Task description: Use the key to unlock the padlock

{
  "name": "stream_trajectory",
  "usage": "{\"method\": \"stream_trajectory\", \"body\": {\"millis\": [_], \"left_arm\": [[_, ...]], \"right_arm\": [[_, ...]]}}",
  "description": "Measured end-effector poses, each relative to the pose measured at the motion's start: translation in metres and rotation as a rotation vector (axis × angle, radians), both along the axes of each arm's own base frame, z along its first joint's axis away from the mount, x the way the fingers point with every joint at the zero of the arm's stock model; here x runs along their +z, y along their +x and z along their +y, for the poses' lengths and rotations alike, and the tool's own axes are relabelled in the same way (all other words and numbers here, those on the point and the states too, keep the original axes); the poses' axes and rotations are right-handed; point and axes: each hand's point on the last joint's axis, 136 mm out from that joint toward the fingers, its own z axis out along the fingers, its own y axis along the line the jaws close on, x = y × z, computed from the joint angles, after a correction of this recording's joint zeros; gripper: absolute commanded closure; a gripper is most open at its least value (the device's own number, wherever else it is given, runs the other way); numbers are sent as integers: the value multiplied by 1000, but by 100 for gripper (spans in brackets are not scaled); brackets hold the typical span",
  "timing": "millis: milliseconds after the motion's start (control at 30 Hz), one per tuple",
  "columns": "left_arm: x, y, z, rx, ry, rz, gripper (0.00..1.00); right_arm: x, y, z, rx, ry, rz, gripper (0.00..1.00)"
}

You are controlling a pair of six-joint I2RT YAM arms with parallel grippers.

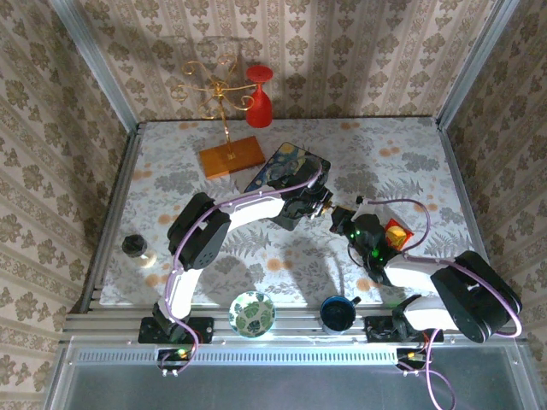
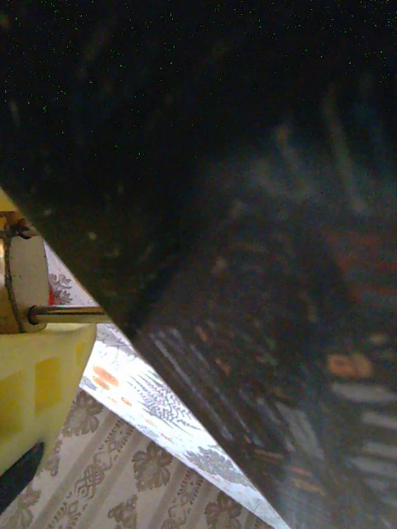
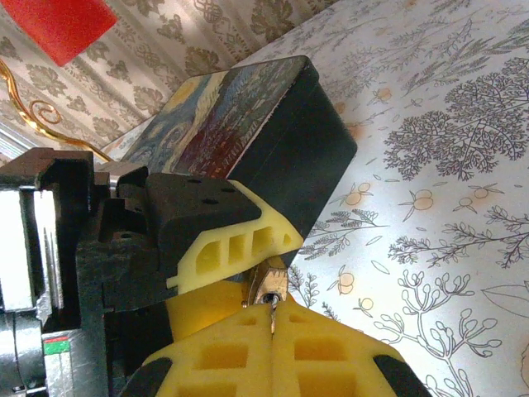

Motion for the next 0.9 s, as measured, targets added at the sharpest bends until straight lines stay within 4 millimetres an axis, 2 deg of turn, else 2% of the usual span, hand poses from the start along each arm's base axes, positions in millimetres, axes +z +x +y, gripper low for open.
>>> {"method": "stream_trajectory", "body": {"millis": [300, 467, 900], "left_arm": [[0, 1, 0, 3, -1, -3, 100], [1, 2, 0, 6, -6, -5, 100], [1, 5, 1, 8, -21, -20, 100]], "right_arm": [[-5, -2, 1, 0, 27, 28, 100], [-19, -3, 8, 35, 40, 77, 100], [-16, 3, 5, 98, 94, 109, 100]]}}
